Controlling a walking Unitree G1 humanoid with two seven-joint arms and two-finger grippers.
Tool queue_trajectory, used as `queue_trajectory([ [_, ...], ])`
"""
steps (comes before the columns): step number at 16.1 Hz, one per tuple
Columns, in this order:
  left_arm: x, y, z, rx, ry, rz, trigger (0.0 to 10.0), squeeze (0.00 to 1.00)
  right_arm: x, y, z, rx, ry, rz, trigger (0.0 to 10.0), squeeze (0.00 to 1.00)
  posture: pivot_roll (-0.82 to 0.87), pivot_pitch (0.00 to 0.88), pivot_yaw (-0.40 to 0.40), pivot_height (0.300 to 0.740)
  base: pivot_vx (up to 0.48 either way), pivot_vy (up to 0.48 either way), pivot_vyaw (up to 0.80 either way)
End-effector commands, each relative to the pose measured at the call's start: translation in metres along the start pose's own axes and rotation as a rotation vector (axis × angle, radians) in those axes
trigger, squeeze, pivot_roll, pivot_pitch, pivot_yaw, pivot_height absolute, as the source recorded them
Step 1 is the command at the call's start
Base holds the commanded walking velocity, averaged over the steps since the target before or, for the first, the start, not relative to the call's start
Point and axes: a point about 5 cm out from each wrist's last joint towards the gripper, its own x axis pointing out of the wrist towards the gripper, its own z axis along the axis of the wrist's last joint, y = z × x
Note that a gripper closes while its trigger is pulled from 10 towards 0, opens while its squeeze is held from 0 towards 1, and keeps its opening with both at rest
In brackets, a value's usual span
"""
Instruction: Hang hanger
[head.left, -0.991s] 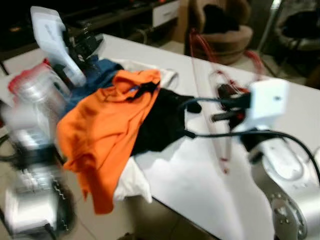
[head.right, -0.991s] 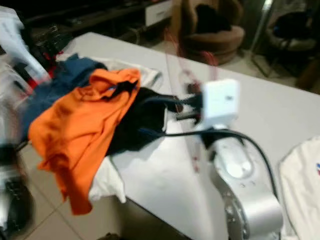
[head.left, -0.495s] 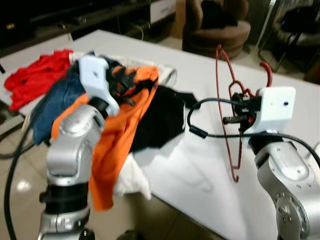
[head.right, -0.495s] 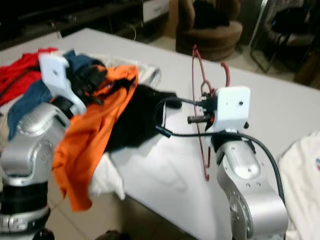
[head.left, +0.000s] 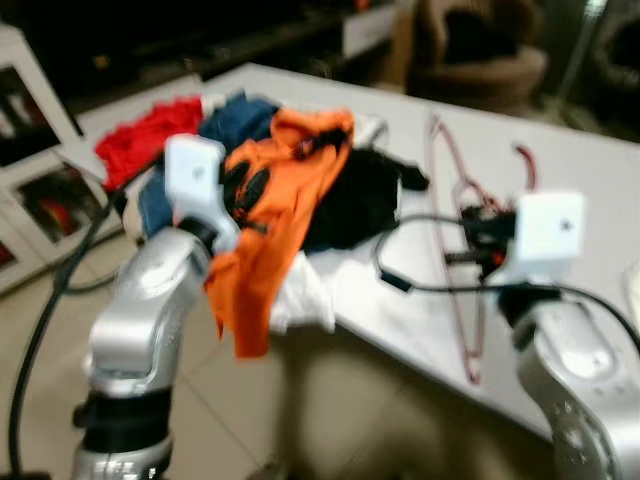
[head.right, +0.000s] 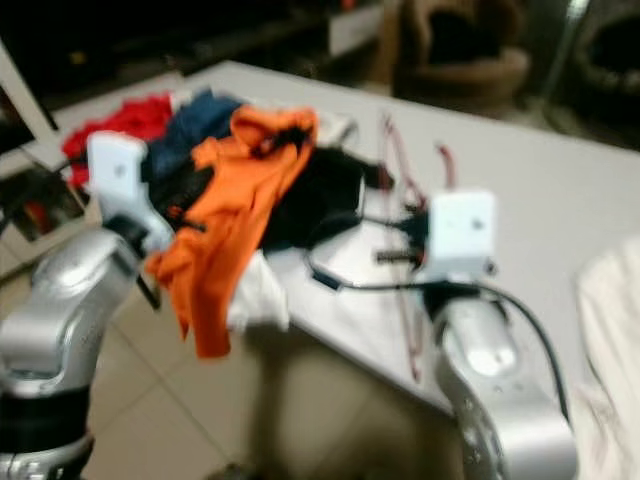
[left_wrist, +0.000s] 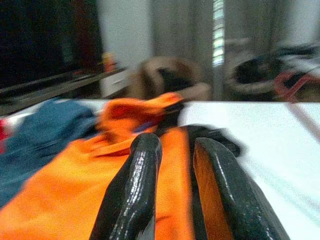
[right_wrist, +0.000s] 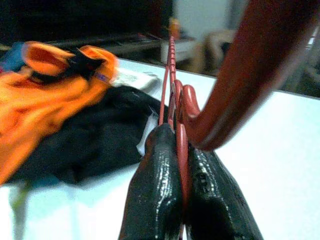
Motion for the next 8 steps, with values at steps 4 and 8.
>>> queue_trajectory([
  [4,-0.007,0.004,-0.011,0.011,0.02,0.015,10.0,0.0,-0.005,0.004,0.004,0.013,-0.024,0.018,10.0,0.0,-0.24,0.013,0.088,0.74,0.0,0.0,-0.6],
  [8,-0.011,0.009,-0.02,-0.032,0.012,0.087,10.0,0.0,-0.008,0.007,0.009,-0.083,-0.027,0.05,10.0,0.0,-0.26,0.012,0.073,0.74,0.0,0.0,-0.8],
])
